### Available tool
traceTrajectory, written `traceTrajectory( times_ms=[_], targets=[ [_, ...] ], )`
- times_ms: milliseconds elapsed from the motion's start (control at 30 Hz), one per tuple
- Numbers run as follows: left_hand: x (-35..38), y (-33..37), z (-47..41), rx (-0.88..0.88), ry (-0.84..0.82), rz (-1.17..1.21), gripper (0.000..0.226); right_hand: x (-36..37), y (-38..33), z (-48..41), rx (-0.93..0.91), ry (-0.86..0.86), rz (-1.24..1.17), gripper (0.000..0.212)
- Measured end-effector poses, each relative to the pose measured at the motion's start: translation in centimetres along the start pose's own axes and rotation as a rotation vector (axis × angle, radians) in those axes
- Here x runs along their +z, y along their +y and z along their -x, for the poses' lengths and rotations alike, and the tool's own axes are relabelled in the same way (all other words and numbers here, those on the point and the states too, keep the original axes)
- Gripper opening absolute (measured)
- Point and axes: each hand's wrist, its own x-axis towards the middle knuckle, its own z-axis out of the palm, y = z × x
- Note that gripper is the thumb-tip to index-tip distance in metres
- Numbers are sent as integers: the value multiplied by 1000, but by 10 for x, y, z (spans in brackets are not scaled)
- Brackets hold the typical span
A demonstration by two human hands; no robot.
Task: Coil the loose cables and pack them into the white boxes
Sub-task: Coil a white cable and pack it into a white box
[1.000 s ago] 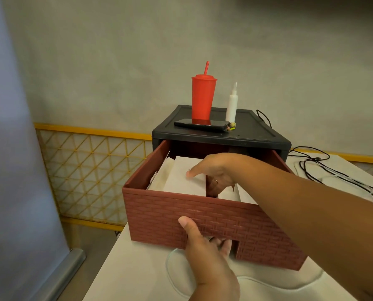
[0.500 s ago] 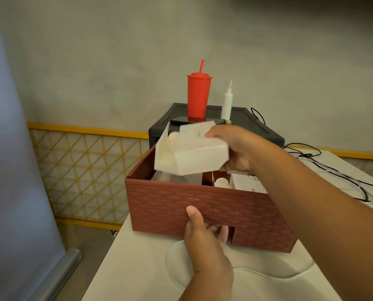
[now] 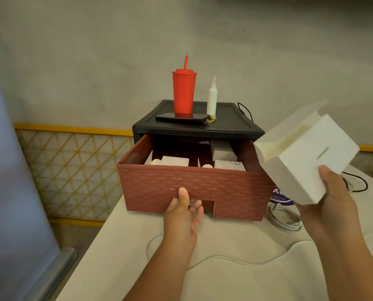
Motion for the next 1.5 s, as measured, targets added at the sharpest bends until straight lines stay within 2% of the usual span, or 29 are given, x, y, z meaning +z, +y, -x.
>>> traceTrajectory(
  times_ms=[100, 267, 367, 433, 567, 767, 867, 933, 1033, 1100, 1167, 1267, 1400, 1500],
  targets=[
    [5, 4, -16, 3, 16, -44, 19, -14, 10, -4, 9, -22, -35, 37],
    [17, 3, -40, 12, 12, -66, 17, -22, 27, -12, 95, -66, -14, 39],
    [25, 2, -52, 26, 6, -67, 15, -20, 38, -11, 173, -127, 2, 49],
    [30, 1, -60, 31, 5, -74, 22, -18, 45, -10, 223, -149, 4, 54],
    [39, 5, -77, 23, 27, -93, 41, -18, 56, -10, 303, -148, -40, 56],
    [46, 12, -89, -11, 89, -231, 27, -21, 63, -12, 366, -98, -138, 55],
    [47, 16, -77, 16, 141, -364, 25, -22, 65, -15, 397, -69, -197, 47],
    [44, 12, -61, 77, 87, -465, 25, -20, 67, -15, 414, -73, -213, 44],
    [31, 0, -30, 197, -148, -597, 18, -13, 70, -12, 432, -87, -192, 48],
    [21, -3, -15, 257, -327, -626, 31, -9, 72, -8, 458, -107, -158, 49],
    [14, 1, -9, 325, -433, -671, 47, -6, 75, -3, 500, -133, -133, 49],
    [3, 11, -6, 407, -458, -648, 57, -3, 77, 4, 555, -211, -108, 60],
    [-12, 24, -4, 362, -499, -681, 60, 2, 80, 11, 634, -270, -32, 42],
    [-19, 33, -8, 359, -476, -718, 77, 2, 81, 10, 649, -262, 69, 29]
  ],
)
